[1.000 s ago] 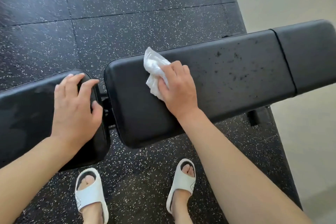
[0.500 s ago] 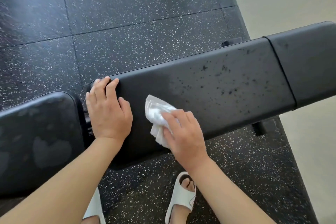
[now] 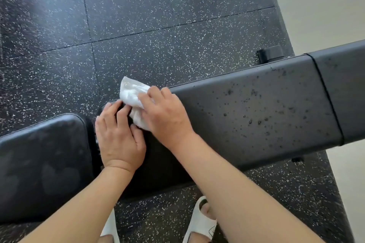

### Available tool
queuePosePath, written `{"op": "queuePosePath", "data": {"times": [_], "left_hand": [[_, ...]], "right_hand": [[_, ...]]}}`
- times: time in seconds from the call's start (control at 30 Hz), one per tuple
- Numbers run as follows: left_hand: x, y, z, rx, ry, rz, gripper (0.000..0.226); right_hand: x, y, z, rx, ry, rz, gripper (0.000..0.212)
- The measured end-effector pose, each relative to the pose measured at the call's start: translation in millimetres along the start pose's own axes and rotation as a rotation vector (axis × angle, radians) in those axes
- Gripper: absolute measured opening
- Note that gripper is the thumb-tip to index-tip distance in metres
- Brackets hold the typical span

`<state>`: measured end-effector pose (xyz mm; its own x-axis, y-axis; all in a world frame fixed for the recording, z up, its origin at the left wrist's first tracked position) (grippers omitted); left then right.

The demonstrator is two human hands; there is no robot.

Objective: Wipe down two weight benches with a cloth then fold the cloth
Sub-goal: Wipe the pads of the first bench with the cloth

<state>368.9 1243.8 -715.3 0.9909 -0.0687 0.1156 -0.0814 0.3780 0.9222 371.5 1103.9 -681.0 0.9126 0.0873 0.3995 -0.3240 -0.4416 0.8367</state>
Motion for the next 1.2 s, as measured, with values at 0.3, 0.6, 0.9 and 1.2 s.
{"op": "queuePosePath", "data": {"times": [0.3, 0.6, 0.9, 1.2], "left_hand": [[0, 2, 2, 0.018, 0.021, -0.031, 0.054], [0, -3, 0, 0.051, -0.002, -0.036, 0.052], [-1, -3, 1, 0.071, 0.016, -0.056, 0.055], [0, -1, 3, 0.064, 0.019, -0.055, 0.057]], "right_hand": [[-15, 56, 144, -0.275, -0.41, -0.062, 0.028], [15, -21, -3, -0.032, -0.091, -0.078, 0.017], [-73, 81, 121, -0.243, -0.44, 0.076, 0.022], [-22, -6, -11, -0.15, -0.274, 0.067, 0.02]]}}
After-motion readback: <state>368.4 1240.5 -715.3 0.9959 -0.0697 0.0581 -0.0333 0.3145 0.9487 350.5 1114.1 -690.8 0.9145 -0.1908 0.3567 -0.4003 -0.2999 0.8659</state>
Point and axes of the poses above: each hand's wrist, its own x-axis towards the middle knuckle, its own y-axis out of the back of the hand, z = x × y, the point moved 8 cm from there along x, towards the middle knuckle, and after that the axes turned 13 degrees about y, right-handed, at the moved point
